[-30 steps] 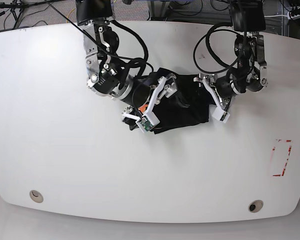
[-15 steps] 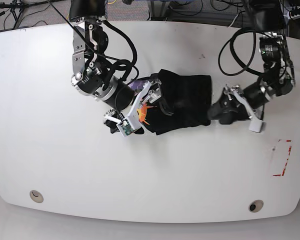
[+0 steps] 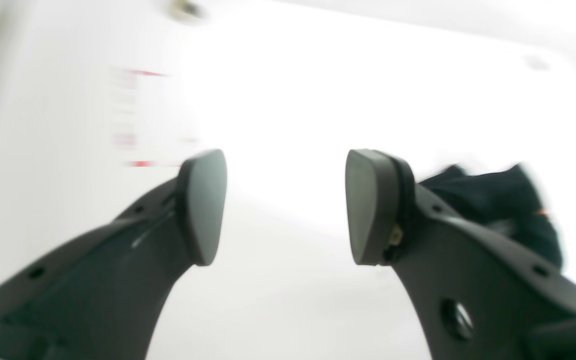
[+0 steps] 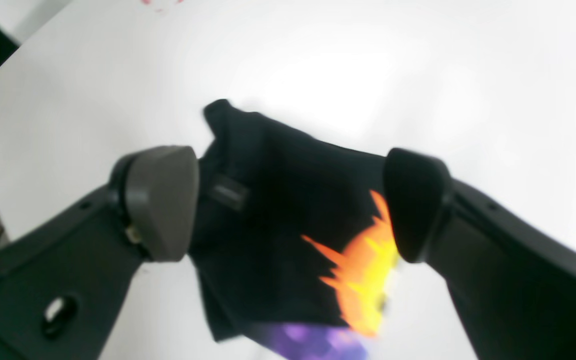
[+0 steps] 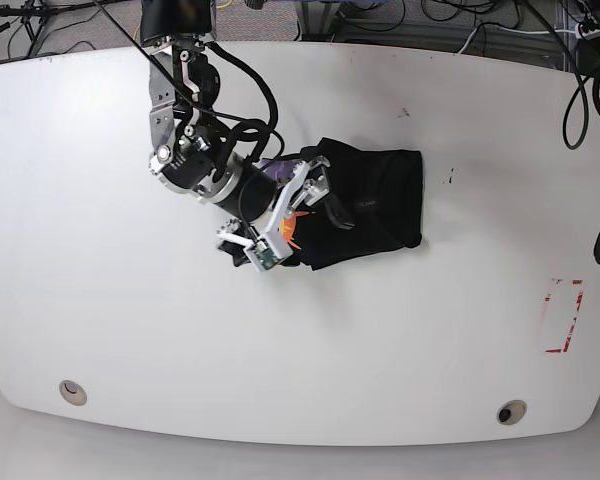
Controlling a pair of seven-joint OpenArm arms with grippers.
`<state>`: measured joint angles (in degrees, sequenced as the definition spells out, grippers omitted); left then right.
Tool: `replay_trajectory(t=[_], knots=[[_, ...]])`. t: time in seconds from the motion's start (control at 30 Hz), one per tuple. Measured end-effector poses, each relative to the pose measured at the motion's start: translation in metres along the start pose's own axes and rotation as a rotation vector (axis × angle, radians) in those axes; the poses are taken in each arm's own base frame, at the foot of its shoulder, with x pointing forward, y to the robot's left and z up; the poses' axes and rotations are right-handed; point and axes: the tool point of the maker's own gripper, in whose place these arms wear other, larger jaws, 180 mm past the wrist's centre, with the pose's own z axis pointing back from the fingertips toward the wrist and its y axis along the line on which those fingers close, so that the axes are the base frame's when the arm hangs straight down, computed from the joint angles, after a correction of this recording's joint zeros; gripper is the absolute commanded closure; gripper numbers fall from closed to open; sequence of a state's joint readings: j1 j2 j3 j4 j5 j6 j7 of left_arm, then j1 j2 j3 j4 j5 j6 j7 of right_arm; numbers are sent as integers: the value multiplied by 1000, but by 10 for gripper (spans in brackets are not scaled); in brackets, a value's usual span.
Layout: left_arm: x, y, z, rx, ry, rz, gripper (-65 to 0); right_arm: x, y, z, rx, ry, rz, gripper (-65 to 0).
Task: Fold the T-shirt properly
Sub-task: 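Release the left gripper and press the bundle with the right gripper, then grasp the bundle with both grippers and flip it over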
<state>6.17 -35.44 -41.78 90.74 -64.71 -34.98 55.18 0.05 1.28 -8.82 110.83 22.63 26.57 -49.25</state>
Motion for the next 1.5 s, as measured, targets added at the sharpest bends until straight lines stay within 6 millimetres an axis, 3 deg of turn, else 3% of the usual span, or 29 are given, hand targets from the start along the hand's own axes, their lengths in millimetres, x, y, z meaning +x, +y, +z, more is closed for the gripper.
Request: replay_trajectory(t=[0.17, 0.4, 0.5, 0.67, 0.77, 0.83, 0.97, 1.1, 1.2, 1.37, 1.5], knots=[[-2, 14, 8, 66, 28, -37, -353, 1, 10, -22, 58, 24, 18, -499], [-10, 27, 12, 130, 74, -62, -353, -16, 22, -46, 120, 51, -3, -252], [-12, 27, 11, 133, 78, -65, -353, -35, 16, -55, 118, 83, -42, -193], [-25, 27, 13, 135, 106, -50, -353, -77, -1, -69, 67, 147, -52, -201], [-32, 24, 14, 133, 126, -55, -353, -98, 5, -83, 93, 187, -28, -200], [-32, 20, 13, 129, 126, -62, -353, -101, 11, -94, 114, 187, -29, -200], [-33, 5, 10, 103, 100, -66, -353, -93, 17, -109, 129, 172, -46, -198], [-45, -15, 3, 59, 135, -85, -353, -76, 19, -109, 135, 154, -20, -198], [-53, -46, -15, -23, 175, -131, -353, -60, 15, -97, 119, 163, 35, -200], [-63, -114, -40, -217, 158, -151, -353, -10, -3, -77, 54, 77, 73, -200], [-83, -146, -58, -294, 200, -128, -351, 8, -19, -67, 12, 43, 98, -200]])
